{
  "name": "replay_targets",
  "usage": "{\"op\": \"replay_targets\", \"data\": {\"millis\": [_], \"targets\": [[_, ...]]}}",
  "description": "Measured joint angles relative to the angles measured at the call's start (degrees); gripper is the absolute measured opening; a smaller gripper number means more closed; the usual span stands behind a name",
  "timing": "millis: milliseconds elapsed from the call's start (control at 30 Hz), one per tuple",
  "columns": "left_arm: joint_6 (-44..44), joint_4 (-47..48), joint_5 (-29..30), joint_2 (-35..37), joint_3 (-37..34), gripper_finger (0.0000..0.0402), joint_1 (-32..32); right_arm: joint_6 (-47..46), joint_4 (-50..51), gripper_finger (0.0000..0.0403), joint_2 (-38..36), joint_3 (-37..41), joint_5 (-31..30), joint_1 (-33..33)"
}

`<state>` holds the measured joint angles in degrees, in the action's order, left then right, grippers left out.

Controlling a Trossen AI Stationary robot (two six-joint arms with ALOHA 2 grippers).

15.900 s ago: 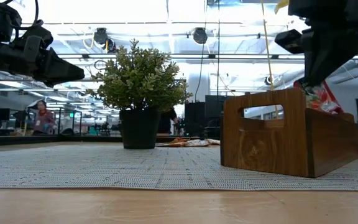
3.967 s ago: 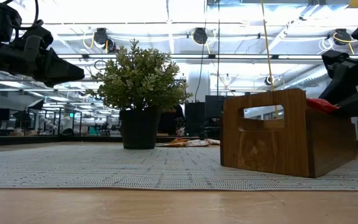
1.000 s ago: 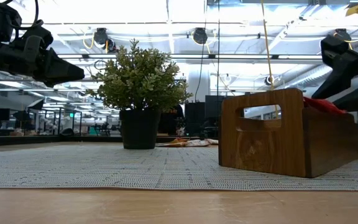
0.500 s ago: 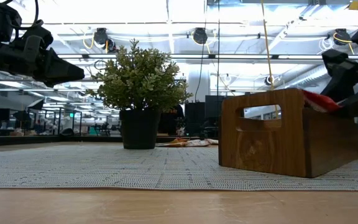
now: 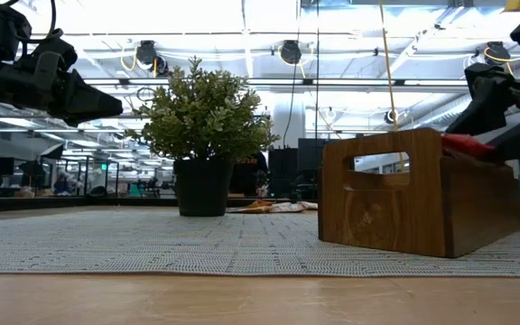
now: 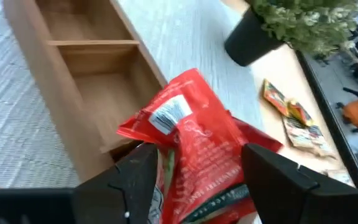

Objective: Pick & Place Tea
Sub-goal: Put the strawberry tea sachet into the brown organizer

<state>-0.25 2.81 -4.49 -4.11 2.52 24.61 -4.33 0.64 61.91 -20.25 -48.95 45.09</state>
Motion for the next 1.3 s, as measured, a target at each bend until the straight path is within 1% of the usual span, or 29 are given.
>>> {"op": "replay_targets", "data": {"millis": [67,300,533,900,1000,1033,1100,1200,1300], "targets": [[0.0,0.0,0.0,0.0,-0.01,0.0147,0.01,-0.09,0.02,0.0219,0.0,0.0,1.25,0.02],[0.0,0.0,0.0,0.01,-0.01,0.0147,-0.01,-4.53,2.24,0.0212,0.0,0.0,1.18,-0.01],[0.0,0.0,0.0,-0.01,-0.01,0.0147,0.01,-4.43,1.11,0.0217,-0.36,0.0,1.17,-0.01],[0.0,0.0,-0.02,-0.01,0.01,0.0147,0.01,-3.94,-0.34,0.0213,-6.72,0.0,1.09,-0.01],[0.0,0.0,-0.02,0.0,0.0,0.0147,0.0,-3.99,-6.02,0.0214,-7.65,0.0,1.33,-0.01],[0.0,0.0,-0.01,0.0,0.01,0.0147,0.01,-4.0,-9.01,0.0214,-7.79,0.0,2.36,-0.01],[0.0,0.0,-0.02,0.0,0.0,0.0147,0.01,-3.2,-15.77,0.0214,-7.82,0.0,6.9,-0.03],[0.0,0.0,0.0,0.0,0.01,0.0147,0.01,2.03,-24.7,0.0214,-7.53,0.0,13.44,-0.75],[0.0,0.0,-0.01,0.01,0.01,0.0147,0.0,6.08,-27.5,0.0214,-5.96,-0.02,14.26,-1.22]]}}
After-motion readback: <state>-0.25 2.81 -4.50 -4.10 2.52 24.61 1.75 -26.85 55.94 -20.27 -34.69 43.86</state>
